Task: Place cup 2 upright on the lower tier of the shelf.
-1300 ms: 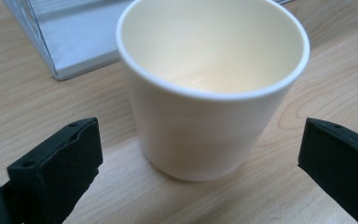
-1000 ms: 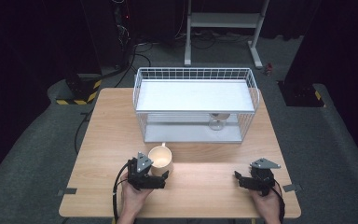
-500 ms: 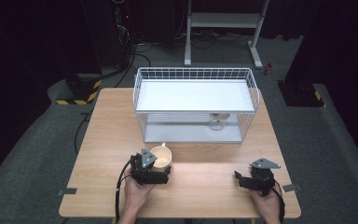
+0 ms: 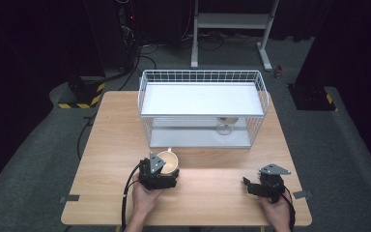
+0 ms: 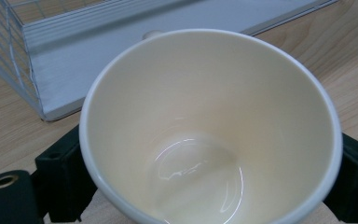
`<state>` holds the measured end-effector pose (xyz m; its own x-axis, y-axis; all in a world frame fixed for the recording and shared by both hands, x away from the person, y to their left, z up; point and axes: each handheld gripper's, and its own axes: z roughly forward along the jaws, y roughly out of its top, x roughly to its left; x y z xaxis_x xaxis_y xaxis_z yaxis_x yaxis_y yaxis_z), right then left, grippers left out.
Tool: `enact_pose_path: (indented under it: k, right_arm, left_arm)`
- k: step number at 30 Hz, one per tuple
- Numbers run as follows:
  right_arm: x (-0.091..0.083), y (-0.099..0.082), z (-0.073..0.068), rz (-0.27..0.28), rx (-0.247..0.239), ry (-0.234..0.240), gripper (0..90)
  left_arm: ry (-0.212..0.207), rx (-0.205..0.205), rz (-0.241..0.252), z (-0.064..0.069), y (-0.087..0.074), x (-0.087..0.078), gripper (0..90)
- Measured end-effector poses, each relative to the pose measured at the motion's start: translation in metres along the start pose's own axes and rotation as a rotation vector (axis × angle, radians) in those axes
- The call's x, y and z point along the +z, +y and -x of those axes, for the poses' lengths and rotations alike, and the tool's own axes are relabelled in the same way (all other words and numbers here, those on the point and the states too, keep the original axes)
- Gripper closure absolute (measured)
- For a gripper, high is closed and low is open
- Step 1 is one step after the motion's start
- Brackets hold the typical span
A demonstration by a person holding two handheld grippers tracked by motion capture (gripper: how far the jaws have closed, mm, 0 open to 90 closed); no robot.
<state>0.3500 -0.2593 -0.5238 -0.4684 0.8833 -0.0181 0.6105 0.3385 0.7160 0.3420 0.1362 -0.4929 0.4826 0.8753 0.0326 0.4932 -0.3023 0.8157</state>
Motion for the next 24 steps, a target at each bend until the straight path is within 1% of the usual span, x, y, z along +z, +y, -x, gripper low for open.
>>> enact_pose_path:
  k: [7,11,15,21,24]
  right_arm:
    - [0.0,0.0,0.0,0.0,0.0,0.0,21.3]
    - [0.0,0.0,0.0001,0.0,0.0,0.0,21.3]
    - [0.0,0.0,0.0,0.0,0.0,0.0,21.2]
    - [0.0,0.0,0.0,-0.001,0.001,0.0,21.2]
    - [0.0,0.0,0.0,-0.001,0.001,0.0,21.2]
  left_arm:
    - [-0.004,-0.002,0.011,-0.0005,-0.0006,-0.0011,9.7]
    - [-0.003,0.01,0.022,0.0,0.0003,-0.0028,9.9]
    - [-0.004,-0.006,0.034,-0.0007,0.0018,-0.004,10.1]
    - [-0.002,-0.005,0.038,-0.0009,0.0029,-0.0049,10.2]
    - [-0.002,0.001,0.041,-0.0004,0.0036,-0.0054,10.2]
